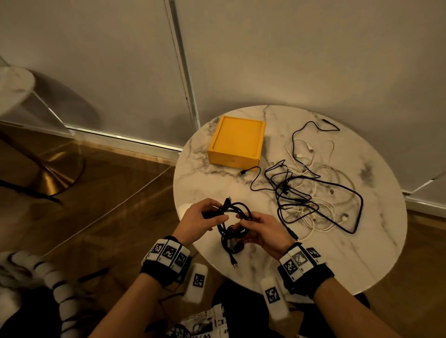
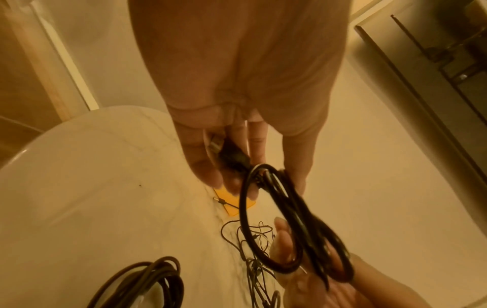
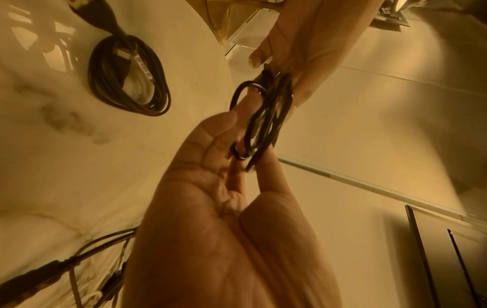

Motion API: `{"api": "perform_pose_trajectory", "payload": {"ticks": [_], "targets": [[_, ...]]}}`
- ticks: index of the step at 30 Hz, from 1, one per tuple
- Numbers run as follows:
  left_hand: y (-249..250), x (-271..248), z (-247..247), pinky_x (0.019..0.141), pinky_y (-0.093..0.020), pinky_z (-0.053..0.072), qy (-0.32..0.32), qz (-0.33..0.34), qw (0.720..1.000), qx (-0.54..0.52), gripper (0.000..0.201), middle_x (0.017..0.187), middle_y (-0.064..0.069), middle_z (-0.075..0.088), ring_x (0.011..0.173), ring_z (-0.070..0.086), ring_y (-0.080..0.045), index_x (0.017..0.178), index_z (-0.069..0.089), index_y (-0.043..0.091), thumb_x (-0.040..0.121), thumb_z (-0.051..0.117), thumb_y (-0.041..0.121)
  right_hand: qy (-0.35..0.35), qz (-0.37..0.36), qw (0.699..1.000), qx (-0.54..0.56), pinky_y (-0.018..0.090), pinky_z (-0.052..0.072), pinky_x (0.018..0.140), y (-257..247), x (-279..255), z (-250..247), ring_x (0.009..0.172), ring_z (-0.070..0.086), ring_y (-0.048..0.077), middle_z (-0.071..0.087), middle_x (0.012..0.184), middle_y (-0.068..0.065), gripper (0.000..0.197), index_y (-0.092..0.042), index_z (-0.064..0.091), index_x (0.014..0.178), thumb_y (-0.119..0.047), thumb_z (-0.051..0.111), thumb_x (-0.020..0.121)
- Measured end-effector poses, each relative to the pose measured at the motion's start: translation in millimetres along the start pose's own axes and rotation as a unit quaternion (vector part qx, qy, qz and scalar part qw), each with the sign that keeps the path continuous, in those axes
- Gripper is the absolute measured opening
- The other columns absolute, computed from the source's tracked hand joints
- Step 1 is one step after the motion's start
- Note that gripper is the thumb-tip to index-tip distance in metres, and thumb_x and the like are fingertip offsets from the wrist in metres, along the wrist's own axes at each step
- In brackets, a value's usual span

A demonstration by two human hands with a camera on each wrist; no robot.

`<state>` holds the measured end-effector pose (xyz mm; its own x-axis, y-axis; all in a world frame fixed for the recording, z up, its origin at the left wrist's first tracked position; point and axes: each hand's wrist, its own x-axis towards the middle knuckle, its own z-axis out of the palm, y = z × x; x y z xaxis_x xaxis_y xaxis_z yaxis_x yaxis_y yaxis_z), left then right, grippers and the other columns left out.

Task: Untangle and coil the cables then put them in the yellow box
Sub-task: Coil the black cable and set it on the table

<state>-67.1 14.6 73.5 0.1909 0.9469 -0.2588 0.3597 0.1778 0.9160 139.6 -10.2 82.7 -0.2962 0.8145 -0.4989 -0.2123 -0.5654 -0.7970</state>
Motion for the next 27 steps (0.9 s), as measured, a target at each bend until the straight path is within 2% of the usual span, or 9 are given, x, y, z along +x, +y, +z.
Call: {"api": "perform_pose_trajectory", "payload": {"ticks": [2,5,11,12,14,17,21,25,27], "targets": [[-2,-1,-2,0.065,-0.027,0.054,-0.001,-0.018,1.0,-0.017,0.032,0.093,0.002,0.073,0.075,0.066,-0.008,0.108,0.061,0.022,0.081,0.077,0.025,0.0,-0.008,1.0,-0.004,0.033,0.058,0.064,0,3,0,0.078,0.07,0.028,0.07,0.097,0.023,0.025,0.004,0.06,0.116,-0.003,0.056,0.092],[-9,0,-3,0.064,-0.026,0.052,0.002,-0.032,0.999,-0.02,0.035,0.092,-0.003,0.073,0.074,0.067,-0.01,0.111,0.059,0.021,0.081,0.076,0.017,0.024,-0.002,0.999,-0.033,0.029,0.055,0.056,2,9,2,0.075,0.07,0.03,0.07,0.102,0.025,0.023,-0.001,0.061,0.113,-0.004,0.06,0.09],[-48,26,-7,0.063,-0.031,0.055,0.047,-0.097,0.994,0.002,0.037,0.094,-0.008,0.071,0.075,0.067,-0.018,0.112,0.058,0.02,0.08,0.076,0.012,0.093,0.037,0.991,-0.088,0.029,0.054,0.057,13,36,-1,0.08,0.066,0.025,0.067,0.1,0.014,0.032,-0.008,0.055,0.122,-0.011,0.061,0.091],[-57,30,-6,0.064,-0.03,0.056,0.061,-0.108,0.992,0.021,0.038,0.095,-0.008,0.071,0.076,0.067,-0.018,0.113,0.059,0.019,0.08,0.077,0.015,0.101,0.04,0.989,-0.104,0.029,0.053,0.058,15,38,-2,0.082,0.065,0.024,0.066,0.097,0.011,0.033,-0.009,0.053,0.124,-0.008,0.059,0.091],[-74,35,-4,0.076,-0.032,0.057,0.085,-0.11,0.986,0.093,0.041,0.1,-0.004,0.069,0.088,0.067,-0.018,0.114,0.06,0.02,0.078,0.079,0.026,0.107,0.036,0.985,-0.132,0.029,0.053,0.06,19,42,-5,0.085,0.064,0.023,0.064,0.094,0.008,0.033,-0.008,0.053,0.125,-0.004,0.056,0.092],[-87,37,0,0.094,-0.035,0.049,0.109,-0.067,0.967,0.221,0.049,0.117,-0.001,0.062,0.109,0.058,-0.019,0.122,0.058,0.02,0.079,0.074,0.039,0.106,0.009,0.976,-0.188,0.026,0.053,0.062,23,46,-9,0.091,0.064,0.021,0.063,0.11,0.011,0.033,-0.01,0.058,0.122,-0.004,0.058,0.089],[-91,37,6,0.107,-0.037,0.039,0.129,-0.031,0.957,0.257,0.073,0.14,-0.002,0.048,0.128,0.043,-0.02,0.141,0.042,0.019,0.082,0.066,0.054,0.106,-0.041,0.952,-0.283,0.028,0.053,0.081,26,48,-11,0.097,0.064,0.015,0.064,0.117,0.005,0.035,-0.019,0.062,0.119,-0.009,0.063,0.086],[-95,34,13,0.115,-0.042,0.028,0.121,-0.025,0.946,0.299,0.084,0.151,0.004,0.036,0.139,0.03,-0.017,0.146,0.034,0.027,0.078,0.059,0.068,0.107,-0.075,0.94,-0.315,0.012,0.046,0.071,26,48,-10,0.095,0.062,0.012,0.063,0.115,-0.002,0.036,-0.02,0.062,0.122,-0.011,0.064,0.087],[-97,33,14,0.115,-0.043,0.027,0.119,-0.026,0.951,0.284,0.083,0.152,0.004,0.035,0.139,0.029,-0.017,0.146,0.033,0.027,0.079,0.056,0.07,0.107,-0.078,0.936,-0.327,0.006,0.044,0.069,28,49,-10,0.096,0.062,0.011,0.062,0.115,-0.003,0.037,-0.02,0.062,0.123,-0.013,0.064,0.087]]}}
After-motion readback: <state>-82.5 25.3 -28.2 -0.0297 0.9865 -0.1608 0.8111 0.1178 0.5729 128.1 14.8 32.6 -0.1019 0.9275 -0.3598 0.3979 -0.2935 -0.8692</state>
